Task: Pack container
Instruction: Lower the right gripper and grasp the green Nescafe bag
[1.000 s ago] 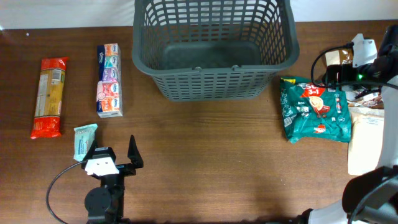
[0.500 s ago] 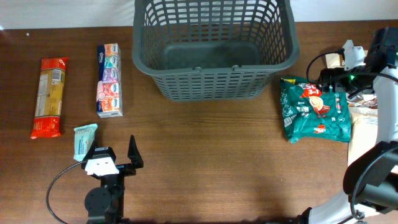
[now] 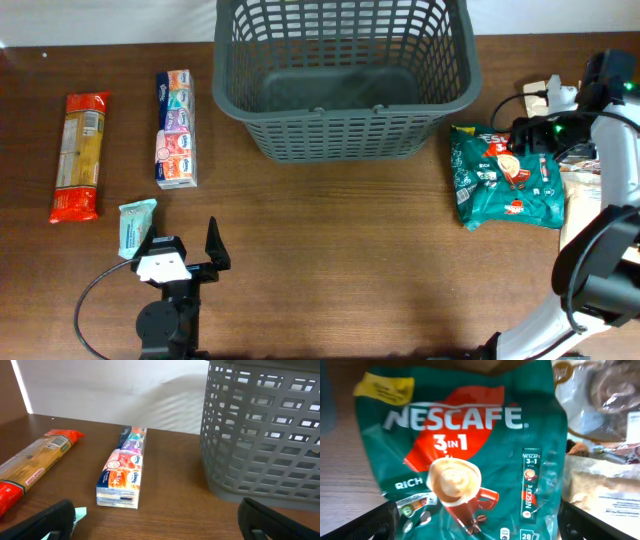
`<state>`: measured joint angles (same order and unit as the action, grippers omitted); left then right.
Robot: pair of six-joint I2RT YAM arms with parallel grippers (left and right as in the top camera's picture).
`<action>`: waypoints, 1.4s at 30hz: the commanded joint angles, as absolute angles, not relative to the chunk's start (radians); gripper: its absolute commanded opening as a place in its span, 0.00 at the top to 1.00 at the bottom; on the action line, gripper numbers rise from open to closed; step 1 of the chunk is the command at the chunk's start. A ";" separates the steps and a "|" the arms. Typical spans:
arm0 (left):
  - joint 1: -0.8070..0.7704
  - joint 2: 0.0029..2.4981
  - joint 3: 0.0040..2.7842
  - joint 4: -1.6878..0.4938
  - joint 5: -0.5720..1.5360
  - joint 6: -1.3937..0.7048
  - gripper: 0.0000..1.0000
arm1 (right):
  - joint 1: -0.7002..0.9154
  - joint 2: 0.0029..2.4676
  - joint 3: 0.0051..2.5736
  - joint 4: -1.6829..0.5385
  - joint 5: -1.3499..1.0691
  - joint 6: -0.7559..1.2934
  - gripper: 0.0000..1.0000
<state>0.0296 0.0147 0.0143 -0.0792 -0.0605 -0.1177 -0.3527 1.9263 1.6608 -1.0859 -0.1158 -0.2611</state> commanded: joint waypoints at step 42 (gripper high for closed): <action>0.036 0.006 0.009 -0.078 -0.065 -0.119 0.01 | -0.427 1.939 1.688 -1.024 -0.099 -0.231 0.01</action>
<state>0.0296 0.0147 0.0147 -0.0792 -0.0605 -0.1177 -0.3771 1.9350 1.6562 -1.0172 -0.0326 -0.2218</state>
